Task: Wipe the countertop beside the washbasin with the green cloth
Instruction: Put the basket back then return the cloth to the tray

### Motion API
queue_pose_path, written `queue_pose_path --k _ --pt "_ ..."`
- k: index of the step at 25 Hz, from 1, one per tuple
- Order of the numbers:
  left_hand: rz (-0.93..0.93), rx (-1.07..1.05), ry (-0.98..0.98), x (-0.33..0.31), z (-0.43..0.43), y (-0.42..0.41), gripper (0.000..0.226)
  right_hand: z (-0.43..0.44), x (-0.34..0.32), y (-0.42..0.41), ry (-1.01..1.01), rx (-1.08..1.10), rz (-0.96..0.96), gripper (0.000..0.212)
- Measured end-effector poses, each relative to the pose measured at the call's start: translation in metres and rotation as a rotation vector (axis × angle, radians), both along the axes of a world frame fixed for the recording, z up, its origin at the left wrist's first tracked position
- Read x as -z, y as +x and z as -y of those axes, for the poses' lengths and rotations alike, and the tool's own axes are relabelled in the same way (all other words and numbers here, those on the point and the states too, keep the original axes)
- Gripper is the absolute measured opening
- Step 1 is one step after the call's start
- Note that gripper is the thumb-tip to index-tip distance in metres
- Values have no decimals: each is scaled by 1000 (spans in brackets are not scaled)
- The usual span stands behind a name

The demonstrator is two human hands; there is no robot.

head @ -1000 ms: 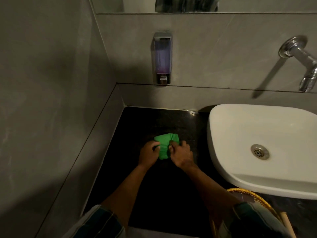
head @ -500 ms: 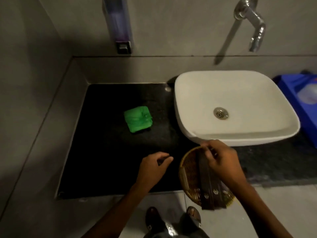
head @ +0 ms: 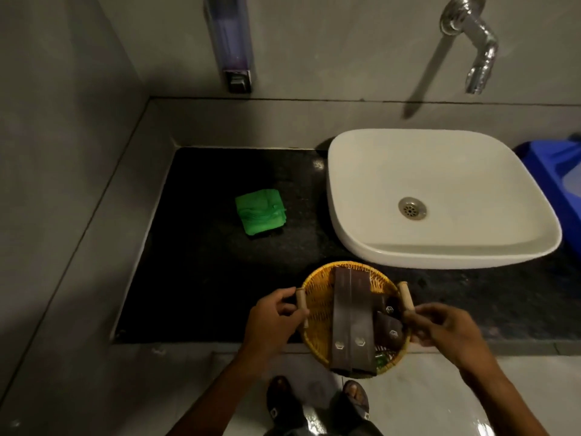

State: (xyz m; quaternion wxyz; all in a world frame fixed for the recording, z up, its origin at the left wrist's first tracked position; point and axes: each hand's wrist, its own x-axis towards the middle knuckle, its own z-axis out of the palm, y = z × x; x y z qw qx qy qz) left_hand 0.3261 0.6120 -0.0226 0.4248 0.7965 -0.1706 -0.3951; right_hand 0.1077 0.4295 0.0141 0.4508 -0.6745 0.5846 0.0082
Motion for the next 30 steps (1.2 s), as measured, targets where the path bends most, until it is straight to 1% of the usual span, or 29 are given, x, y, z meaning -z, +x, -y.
queue_pose_path --k 1,3,5,7,8,11,13,14,15,17,19,20,21,22,23,25,27,29,30 --pt "34 -20 17 -3 -13 17 52 -5 1 15 53 -5 41 6" --pt "122 -104 57 -8 -44 53 47 -21 6 58 117 -82 83 5" --pt "250 -211 109 -13 -72 85 37 -40 14 106 165 -155 152 6" --pt "391 -250 182 -15 -88 112 33 -57 19 148 198 -178 216 9" --pt "415 -246 208 -14 -94 124 34 -63 21 164 195 -192 230 10" --pt "345 -217 274 -7 -105 139 43 -75 26 189 180 -243 198 7" --pt "340 -183 313 -8 -109 145 48 -69 23 189 232 -309 145 16" --pt "376 -167 332 -11 -108 153 49 -59 18 190 250 -354 111 22" --pt "422 -160 337 -16 -102 167 51 -44 13 196 227 -379 93 29" --pt "476 -176 276 -25 -75 199 45 -12 7 221 80 -334 141 39" --pt "504 -135 228 -29 -32 222 33 11 7 261 -106 -296 190 38" --pt "508 -93 240 -25 -6 229 30 17 13 284 -181 -306 171 35" --pt "486 -56 263 -19 19 232 30 21 21 304 -225 -330 129 36" --pt "436 -38 291 -11 41 231 33 25 33 321 -226 -348 77 40" --pt "384 -45 315 -2 59 229 37 28 44 333 -187 -345 24 46" --pt "295 -102 335 13 82 224 42 34 61 344 -23 -287 -15 52" --pt "183 -228 274 20 91 225 40 39 72 349 151 -183 65 44" --pt "-59 -361 100 11 93 228 42 38 74 349 262 -121 187 24" --pt "-153 -400 -6 -1 91 228 38 36 68 346 285 -98 248 15"
